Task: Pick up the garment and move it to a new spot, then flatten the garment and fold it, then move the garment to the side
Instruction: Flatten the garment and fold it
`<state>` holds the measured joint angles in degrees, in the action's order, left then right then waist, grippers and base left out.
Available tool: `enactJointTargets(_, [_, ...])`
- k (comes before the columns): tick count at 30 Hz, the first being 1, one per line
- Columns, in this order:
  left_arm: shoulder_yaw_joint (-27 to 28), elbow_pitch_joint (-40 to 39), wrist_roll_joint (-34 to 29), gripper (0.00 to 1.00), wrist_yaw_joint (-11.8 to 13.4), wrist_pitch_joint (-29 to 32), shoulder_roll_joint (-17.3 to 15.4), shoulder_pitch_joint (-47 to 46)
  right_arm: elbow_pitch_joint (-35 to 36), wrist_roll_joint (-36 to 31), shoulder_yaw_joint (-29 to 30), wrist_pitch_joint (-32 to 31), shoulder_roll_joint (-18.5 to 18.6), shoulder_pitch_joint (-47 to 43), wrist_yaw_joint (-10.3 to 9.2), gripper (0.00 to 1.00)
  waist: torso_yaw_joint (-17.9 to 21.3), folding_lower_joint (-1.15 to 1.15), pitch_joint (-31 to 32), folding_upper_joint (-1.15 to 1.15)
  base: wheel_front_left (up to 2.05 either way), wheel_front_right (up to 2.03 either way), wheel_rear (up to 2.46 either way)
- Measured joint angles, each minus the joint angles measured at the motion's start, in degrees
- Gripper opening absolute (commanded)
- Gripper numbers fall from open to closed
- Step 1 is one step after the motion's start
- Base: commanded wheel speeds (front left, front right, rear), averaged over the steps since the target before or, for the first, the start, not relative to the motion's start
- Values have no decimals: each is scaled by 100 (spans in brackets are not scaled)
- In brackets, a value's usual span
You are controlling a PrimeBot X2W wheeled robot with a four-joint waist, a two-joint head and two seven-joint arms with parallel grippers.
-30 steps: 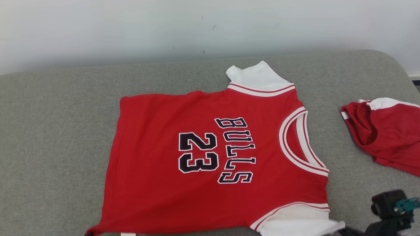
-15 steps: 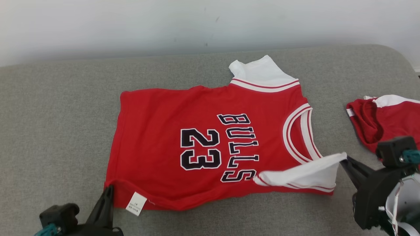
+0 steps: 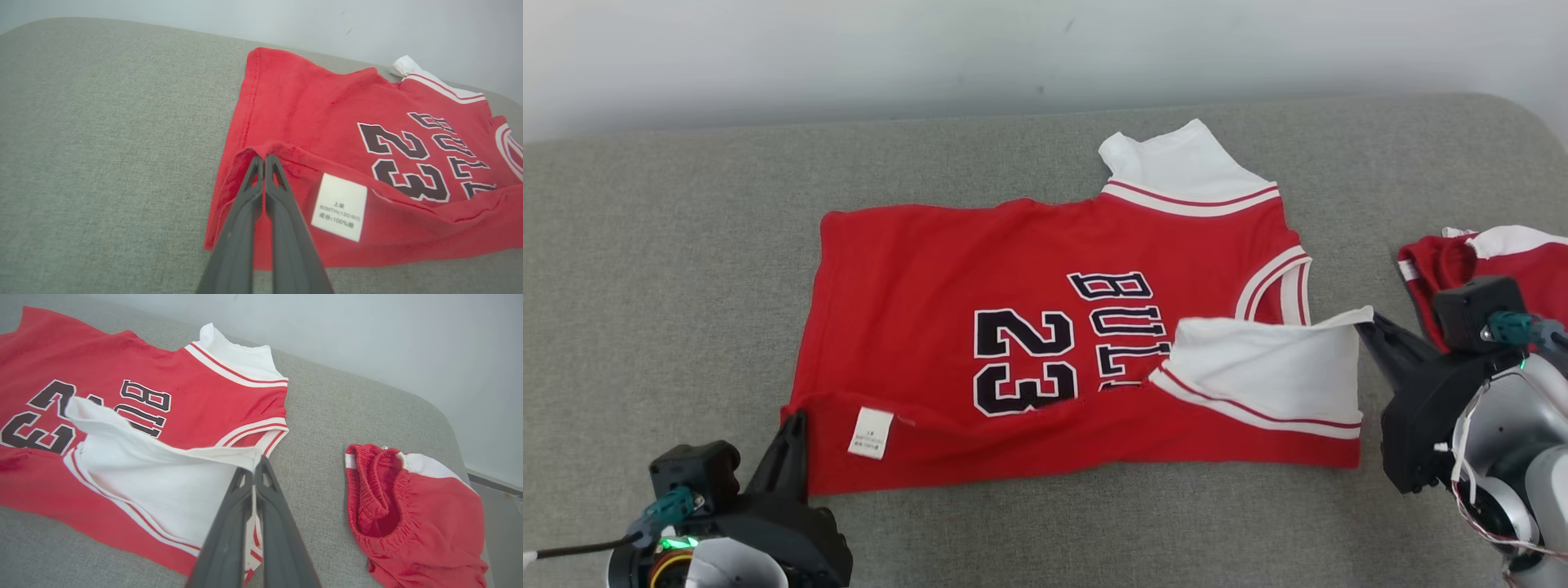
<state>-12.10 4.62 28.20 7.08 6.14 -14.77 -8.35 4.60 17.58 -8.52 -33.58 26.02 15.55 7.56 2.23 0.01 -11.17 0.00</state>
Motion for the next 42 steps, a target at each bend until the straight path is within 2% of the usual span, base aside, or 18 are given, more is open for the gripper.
enactJointTargets(7, [-4, 222, -97, 0, 143, 1, -25, -149, -436, -73, -304, 414, 88, 400, 0, 0, 7, 0, -88, 0, 0, 0, 0])
enactJointTargets(18, [-74, 296, -137, 0, 149, -62, -24, -233, -939, -138, -654, 843, 252, 832, 0, 0, -67, 0, -180, 0, 0, 0, 0])
enactJointTargets(21, [-103, 311, -143, 88, 127, -141, -24, -272, -1076, -174, -732, 944, 271, 950, 0, 0, -95, 0, -198, 0, 0, 0, 0])
enactJointTargets(22, [-112, 326, -147, 100, 114, -152, -25, -280, -1128, -174, -760, 949, 277, 993, 0, 0, -105, 0, -201, 0, 0, 0, 0])
enactJointTargets(28, [-174, 407, -191, 100, 125, -253, -15, -349, -1432, -265, -866, 1199, 260, 1193, 0, 2, -156, 0, -192, 0, 0, 0, 0])
enactJointTargets(29, [-181, 426, -191, 100, 124, -259, -13, -348, -1474, -270, -887, 1273, 247, 1223, 0, 43, -164, 0, -186, 0, 0, 0, 0])
enactJointTargets(30, [-188, 442, -191, 100, 123, -281, -9, -348, -1519, -309, -911, 1352, 234, 1254, 0, 100, -172, 0, -177, 0, 0, 0, 0])
enactJointTargets(36, [-230, 491, -192, 100, 159, -353, -3, -228, -1806, -348, -686, 1436, 33, 1290, 0, 100, -215, -1, -96, 0, 0, 0, 0])
enactJointTargets(42, [-288, 471, -200, 100, 200, -327, -13, -12, -1601, -291, -64, 767, -133, 922, 0, 100, -233, -1, 13, 0, 0, 0, 0])
